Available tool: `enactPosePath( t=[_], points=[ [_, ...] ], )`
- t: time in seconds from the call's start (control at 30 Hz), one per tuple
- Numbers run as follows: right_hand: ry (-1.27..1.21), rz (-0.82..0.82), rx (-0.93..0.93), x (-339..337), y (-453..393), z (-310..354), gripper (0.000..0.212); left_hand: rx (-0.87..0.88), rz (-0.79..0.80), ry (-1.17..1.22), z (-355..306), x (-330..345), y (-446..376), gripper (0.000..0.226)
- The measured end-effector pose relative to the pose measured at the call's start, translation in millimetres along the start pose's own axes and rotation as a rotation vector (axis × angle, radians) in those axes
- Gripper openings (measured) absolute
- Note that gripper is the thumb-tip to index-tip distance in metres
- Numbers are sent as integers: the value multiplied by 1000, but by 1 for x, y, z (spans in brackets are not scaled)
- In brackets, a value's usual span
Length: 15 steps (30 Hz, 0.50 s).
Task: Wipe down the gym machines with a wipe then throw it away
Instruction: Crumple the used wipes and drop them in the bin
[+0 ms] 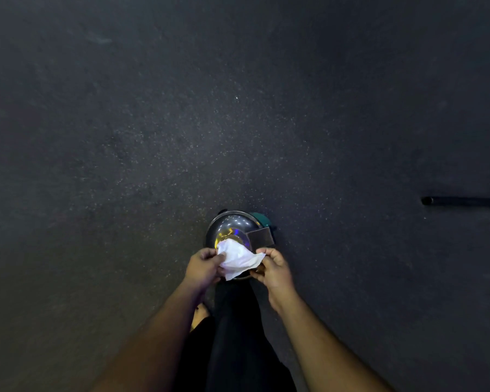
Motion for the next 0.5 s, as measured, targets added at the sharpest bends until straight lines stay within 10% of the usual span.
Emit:
enactPosePath(
  t=[0.5],
  points=[
    [341,108,-172,26,-57,-53,23,60,-131,-129,60,-43,-57,23]
  ],
)
Point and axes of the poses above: each hand's wrist, its own y-axis away from the middle knuckle, its own x-axis out of the palm, z = x × y, the point moved 8 cm from there along -y, towards the middle knuckle, and after that the axes turned 15 degrees about -y, right-handed, at the moved point
